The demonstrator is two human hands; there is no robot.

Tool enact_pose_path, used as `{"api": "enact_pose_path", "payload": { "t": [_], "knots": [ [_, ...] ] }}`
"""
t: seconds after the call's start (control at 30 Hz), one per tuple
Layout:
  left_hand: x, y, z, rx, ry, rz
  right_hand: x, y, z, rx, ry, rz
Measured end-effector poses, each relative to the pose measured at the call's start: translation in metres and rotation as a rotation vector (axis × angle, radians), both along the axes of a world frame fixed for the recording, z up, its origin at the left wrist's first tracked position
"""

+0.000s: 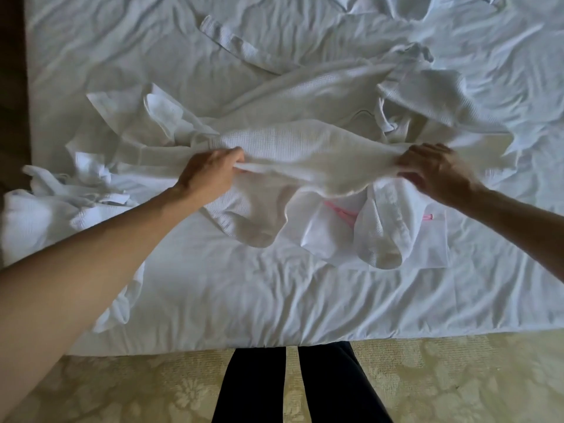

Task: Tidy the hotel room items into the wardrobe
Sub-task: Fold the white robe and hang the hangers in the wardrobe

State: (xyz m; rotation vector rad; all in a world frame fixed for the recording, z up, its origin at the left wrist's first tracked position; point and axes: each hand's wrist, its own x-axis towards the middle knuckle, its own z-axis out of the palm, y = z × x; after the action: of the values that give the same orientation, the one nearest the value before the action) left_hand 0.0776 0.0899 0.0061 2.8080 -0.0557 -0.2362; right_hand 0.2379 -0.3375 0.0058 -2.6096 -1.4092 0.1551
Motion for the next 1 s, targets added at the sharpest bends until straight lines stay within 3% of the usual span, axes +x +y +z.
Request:
{"api": "enact_pose_path", "payload": {
  "t": [0.13, 0.4, 0.63, 0.83, 1.0],
  "knots": [
    [0.006, -0.001, 0.005, 0.021, 0.043, 0.026, 0.005, -0.001, 0.004, 0.082, 0.109, -0.288],
    [0.006, -0.049, -0.005, 0.036, 0.054, -0.192, -0.011, -0.020, 0.004, -0.012, 0.145, -0.080],
    [0.009, -0.061, -0.006, 0.108, 0.089, -0.134, -0.010, -0.043, 0.015, -0.020, 0.153, -0.099],
    [0.021, -0.043, 0.059, 0.114, 0.379, -0.116, 0.013, -0.035, 0.067, -0.087, 0.153, -0.058],
    [0.045, -0.018, 0.154, 0.225, 0.522, 0.035, 0.059, -0.008, 0.176, -0.087, 0.012, -0.167]
  ]
}}
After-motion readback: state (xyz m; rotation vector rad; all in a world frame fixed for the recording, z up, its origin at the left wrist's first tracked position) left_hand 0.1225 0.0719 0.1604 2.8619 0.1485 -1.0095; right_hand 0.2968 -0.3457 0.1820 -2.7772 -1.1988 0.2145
